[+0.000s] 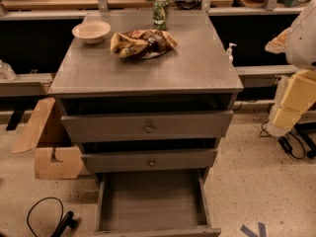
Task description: Close bottom drawer
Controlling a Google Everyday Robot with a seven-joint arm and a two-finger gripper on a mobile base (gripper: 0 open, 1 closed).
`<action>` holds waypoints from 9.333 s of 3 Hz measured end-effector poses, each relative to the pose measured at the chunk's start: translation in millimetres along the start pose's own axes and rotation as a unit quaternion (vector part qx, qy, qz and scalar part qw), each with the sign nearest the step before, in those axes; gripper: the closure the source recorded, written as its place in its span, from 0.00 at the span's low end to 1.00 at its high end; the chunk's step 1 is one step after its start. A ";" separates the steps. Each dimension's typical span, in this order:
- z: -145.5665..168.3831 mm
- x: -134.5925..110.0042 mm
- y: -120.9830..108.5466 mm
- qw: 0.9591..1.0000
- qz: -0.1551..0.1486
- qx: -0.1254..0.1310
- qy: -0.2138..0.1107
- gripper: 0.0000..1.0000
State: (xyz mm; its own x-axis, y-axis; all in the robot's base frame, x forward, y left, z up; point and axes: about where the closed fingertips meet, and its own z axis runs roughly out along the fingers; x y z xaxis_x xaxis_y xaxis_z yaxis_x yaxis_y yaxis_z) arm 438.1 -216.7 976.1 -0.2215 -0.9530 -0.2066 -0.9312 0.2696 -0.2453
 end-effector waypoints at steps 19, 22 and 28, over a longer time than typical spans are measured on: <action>684.3 183.9 239.3 0.965 0.110 0.010 -0.239 1.00; 802.5 161.8 319.9 0.938 0.139 -0.051 -0.312 1.00; 828.2 90.3 225.6 0.913 0.094 -0.014 -0.397 1.00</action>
Offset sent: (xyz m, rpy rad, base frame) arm 0.0104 -0.0364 -0.1091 0.0313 -0.1022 -0.1161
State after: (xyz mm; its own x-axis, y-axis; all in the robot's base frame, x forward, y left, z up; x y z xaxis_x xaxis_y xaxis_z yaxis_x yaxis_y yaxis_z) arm 447.9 -127.5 117.7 -0.1096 -0.4869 -0.8665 -0.9073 0.4051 -0.1130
